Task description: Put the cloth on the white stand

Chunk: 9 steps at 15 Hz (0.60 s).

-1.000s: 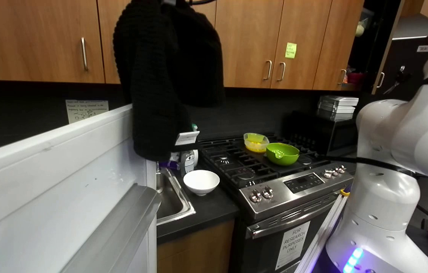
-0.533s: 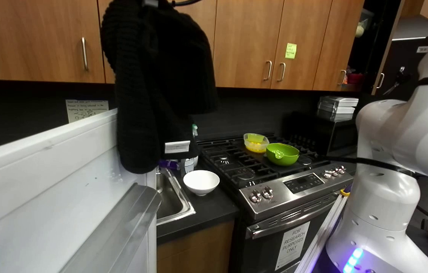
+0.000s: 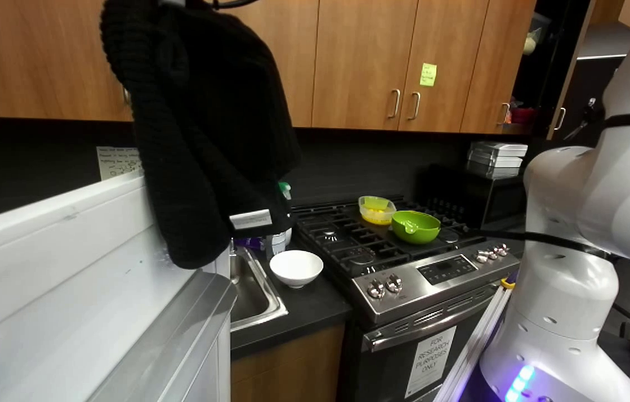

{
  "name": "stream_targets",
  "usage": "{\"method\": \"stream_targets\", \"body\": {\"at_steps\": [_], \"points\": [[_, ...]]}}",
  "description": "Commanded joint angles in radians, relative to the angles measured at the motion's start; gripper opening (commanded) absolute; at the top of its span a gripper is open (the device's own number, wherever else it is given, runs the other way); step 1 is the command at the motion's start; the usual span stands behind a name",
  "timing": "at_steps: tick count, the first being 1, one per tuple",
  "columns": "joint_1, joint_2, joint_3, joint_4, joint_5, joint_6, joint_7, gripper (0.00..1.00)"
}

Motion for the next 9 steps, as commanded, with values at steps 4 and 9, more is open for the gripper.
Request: {"method": "stream_targets", "body": {"at_steps": [4,9], "points": [[0.017,0.116,0.061,0.084,-0.009,-0.012,-0.011,0.02],[0.033,0.189,0.107,0.124,-0.036,-0.021,-0.001,0.02]]}}
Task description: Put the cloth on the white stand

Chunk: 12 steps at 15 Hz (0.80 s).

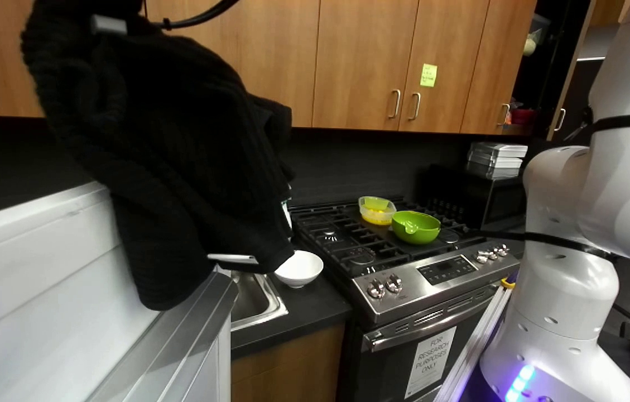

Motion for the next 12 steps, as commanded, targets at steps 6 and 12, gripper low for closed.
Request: {"method": "stream_targets", "body": {"at_steps": [6,12], "points": [[0.024,0.134,0.039,0.201,-0.133,-0.043,0.019,0.02],[0.032,0.204,0.044,0.298,-0.218,-0.055,0.033,0.02]]}}
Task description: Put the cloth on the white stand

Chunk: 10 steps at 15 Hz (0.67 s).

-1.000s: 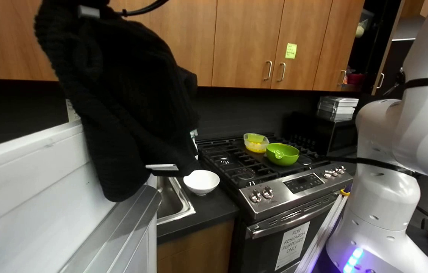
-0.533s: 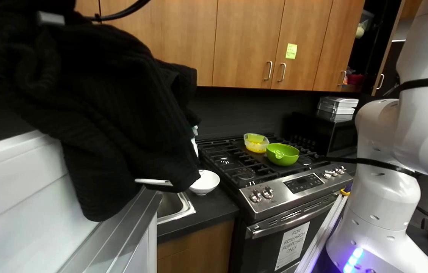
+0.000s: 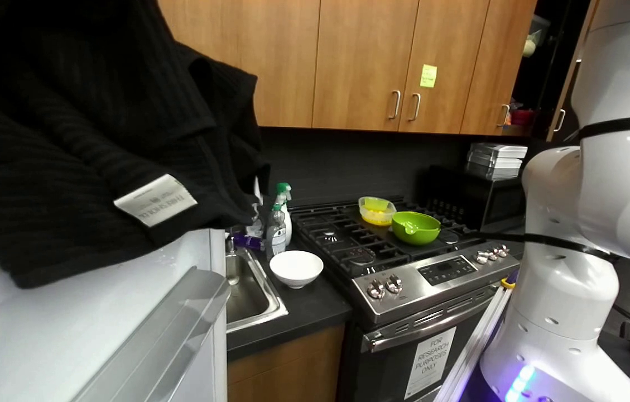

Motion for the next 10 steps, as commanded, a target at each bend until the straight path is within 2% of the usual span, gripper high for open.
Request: {"method": "stream_targets", "body": {"at_steps": [1,2,6,10], "points": [[0.008,0.016,-0.005,0.019,-0.007,-0.007,0.001,0.35],[0.008,0.023,-0.006,0.021,-0.007,-0.008,0.001,0.11],[0.009,0.028,-0.006,0.021,-0.007,-0.007,0.001,0.34],[0.009,0.028,-0.006,0.021,-0.007,-0.007,0.001,0.35]]}}
